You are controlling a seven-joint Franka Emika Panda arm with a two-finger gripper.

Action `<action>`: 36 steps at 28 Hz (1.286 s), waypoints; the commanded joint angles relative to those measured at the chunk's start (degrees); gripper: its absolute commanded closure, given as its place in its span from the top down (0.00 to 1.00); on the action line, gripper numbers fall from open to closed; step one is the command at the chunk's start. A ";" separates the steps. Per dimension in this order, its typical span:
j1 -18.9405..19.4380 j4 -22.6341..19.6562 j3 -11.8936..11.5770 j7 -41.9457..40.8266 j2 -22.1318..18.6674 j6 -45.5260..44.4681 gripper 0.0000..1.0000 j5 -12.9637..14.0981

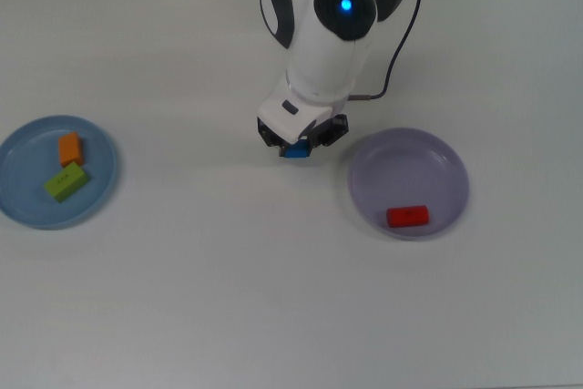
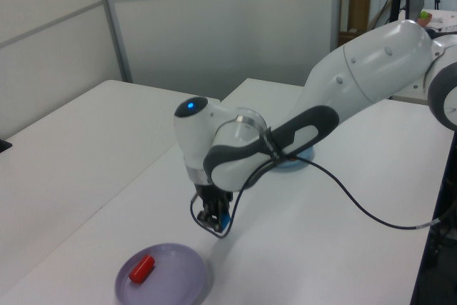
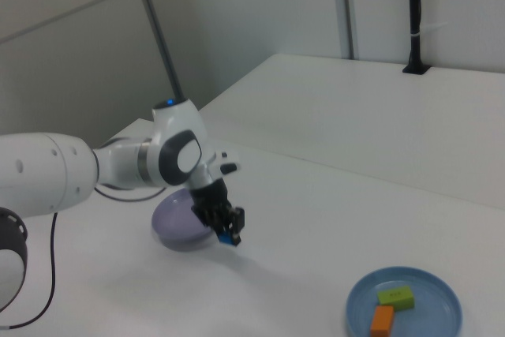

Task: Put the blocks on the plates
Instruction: 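Carry the blue block onto the lavender plate and release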

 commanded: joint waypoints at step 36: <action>10.35 4.85 0.84 10.09 5.64 12.98 1.00 -0.70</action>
